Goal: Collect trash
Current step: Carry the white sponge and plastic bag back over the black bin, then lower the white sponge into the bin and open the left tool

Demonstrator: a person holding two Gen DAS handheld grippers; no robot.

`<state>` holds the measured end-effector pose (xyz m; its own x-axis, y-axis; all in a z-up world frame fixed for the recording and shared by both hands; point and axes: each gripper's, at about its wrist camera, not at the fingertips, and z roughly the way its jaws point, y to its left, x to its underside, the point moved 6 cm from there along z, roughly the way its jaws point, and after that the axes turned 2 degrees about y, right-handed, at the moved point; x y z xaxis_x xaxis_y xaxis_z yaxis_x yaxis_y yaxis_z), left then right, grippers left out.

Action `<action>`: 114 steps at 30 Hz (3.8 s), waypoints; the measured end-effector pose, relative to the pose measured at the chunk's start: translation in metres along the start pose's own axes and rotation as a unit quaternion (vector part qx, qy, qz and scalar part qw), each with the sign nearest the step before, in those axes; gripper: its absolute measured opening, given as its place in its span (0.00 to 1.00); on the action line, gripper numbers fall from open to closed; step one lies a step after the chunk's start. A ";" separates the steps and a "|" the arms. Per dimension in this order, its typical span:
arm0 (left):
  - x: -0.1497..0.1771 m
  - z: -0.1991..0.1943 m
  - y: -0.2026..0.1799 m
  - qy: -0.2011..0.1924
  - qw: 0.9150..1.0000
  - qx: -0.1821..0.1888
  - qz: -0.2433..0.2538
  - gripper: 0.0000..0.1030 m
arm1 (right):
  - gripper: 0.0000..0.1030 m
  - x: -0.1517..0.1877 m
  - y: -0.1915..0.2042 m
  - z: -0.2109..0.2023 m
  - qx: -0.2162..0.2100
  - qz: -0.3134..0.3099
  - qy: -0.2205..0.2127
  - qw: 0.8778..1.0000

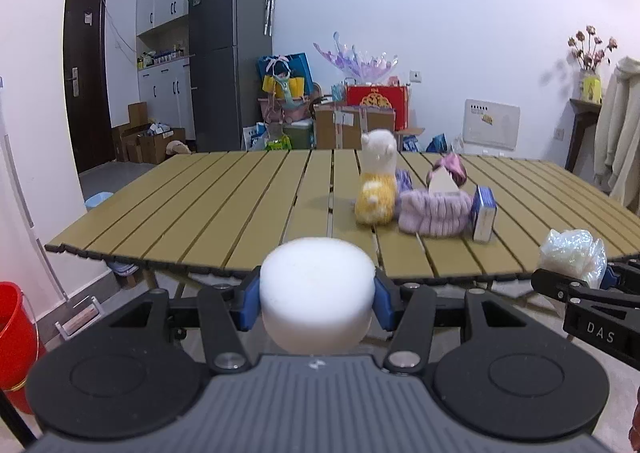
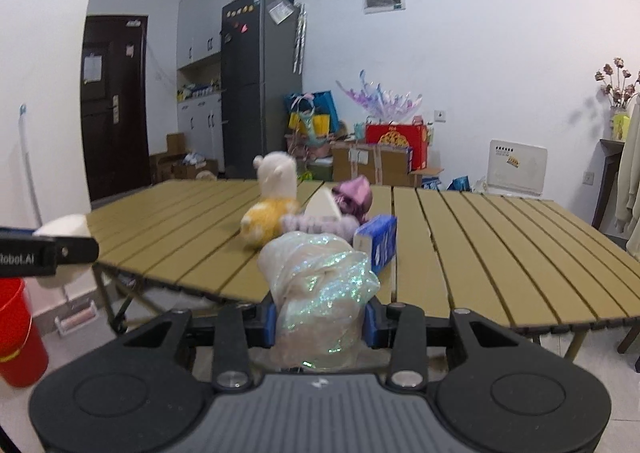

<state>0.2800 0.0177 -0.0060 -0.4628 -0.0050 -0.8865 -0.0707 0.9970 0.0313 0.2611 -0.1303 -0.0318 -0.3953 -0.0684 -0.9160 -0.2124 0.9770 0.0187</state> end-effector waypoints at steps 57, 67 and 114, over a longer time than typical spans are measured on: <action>0.218 0.036 0.011 0.274 0.961 -0.004 0.040 0.52 | 0.35 0.207 0.012 -0.012 0.031 0.010 0.308 0.951; 0.233 0.052 0.006 0.317 0.947 -0.007 0.049 0.52 | 0.35 0.217 0.008 -0.001 0.033 0.014 0.325 0.945; 0.196 0.117 -0.107 0.341 0.940 0.023 -0.004 0.53 | 0.35 0.204 -0.065 0.037 0.120 0.072 0.304 0.942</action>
<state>0.3002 -0.0811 -0.2368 -0.9225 -0.0456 -0.3834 -0.0457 0.9989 -0.0088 0.2273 -0.2003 -0.2344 -0.8585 0.0369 -0.5115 0.0623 0.9975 -0.0326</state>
